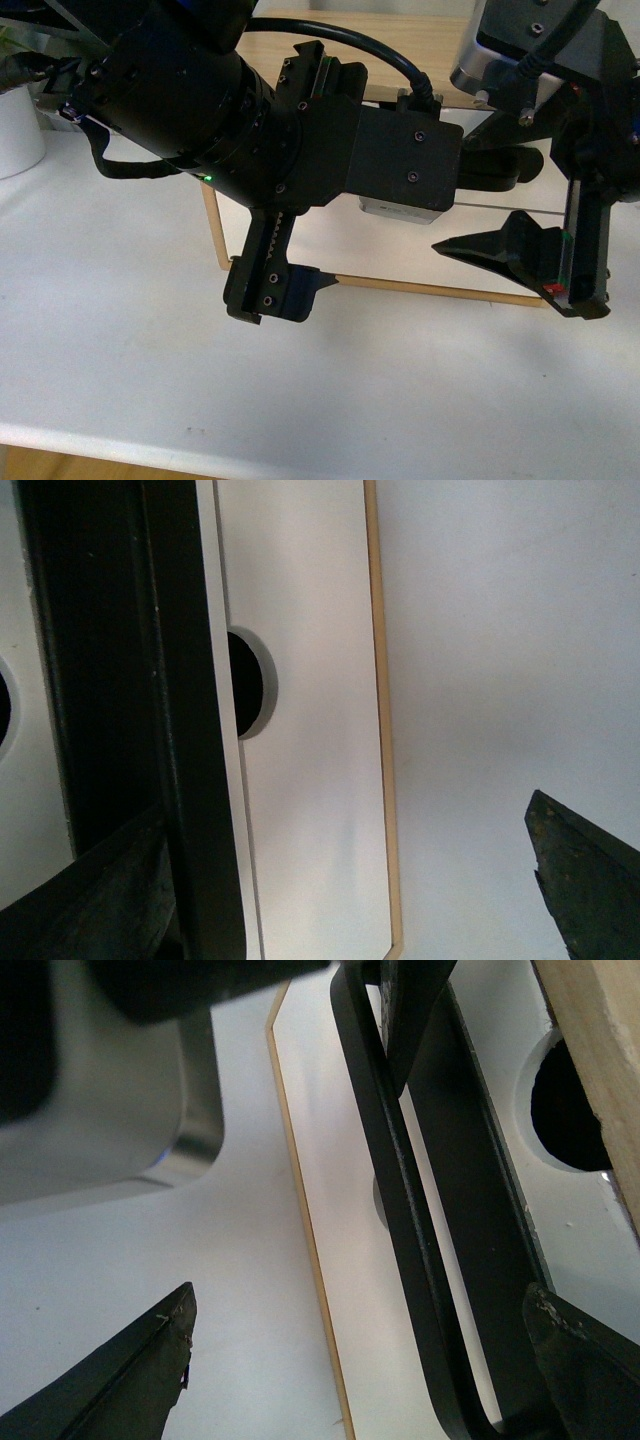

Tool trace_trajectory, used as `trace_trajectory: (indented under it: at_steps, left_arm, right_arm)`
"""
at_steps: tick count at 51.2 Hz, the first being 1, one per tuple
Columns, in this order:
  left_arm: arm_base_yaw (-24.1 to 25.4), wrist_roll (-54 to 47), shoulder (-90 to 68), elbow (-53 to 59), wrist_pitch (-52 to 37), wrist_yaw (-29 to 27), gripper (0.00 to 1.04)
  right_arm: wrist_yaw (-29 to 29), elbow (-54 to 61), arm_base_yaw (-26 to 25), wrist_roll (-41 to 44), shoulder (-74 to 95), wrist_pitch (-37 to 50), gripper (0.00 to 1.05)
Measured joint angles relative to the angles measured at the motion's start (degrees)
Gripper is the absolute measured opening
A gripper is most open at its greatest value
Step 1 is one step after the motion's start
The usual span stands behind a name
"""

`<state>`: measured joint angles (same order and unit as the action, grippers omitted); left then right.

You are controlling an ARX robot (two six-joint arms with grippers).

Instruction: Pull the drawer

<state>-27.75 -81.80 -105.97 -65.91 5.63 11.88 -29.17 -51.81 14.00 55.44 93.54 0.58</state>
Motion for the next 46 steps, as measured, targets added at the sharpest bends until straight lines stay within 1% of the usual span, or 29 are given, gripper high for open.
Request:
trace_trajectory:
  at_steps: [28,46]
  left_arm:
    - [0.1,-0.1,-0.3,0.0,0.5,-0.6,0.99]
    - [0.0,-0.3,-0.3,-0.1,0.8,-1.2,0.99]
  right_arm:
    - [1.0,-1.9,1.6,-0.5,3.6,1.6,0.96]
    - [-0.3,-2.2,1.7,0.7,3.9,-3.4,0.96]
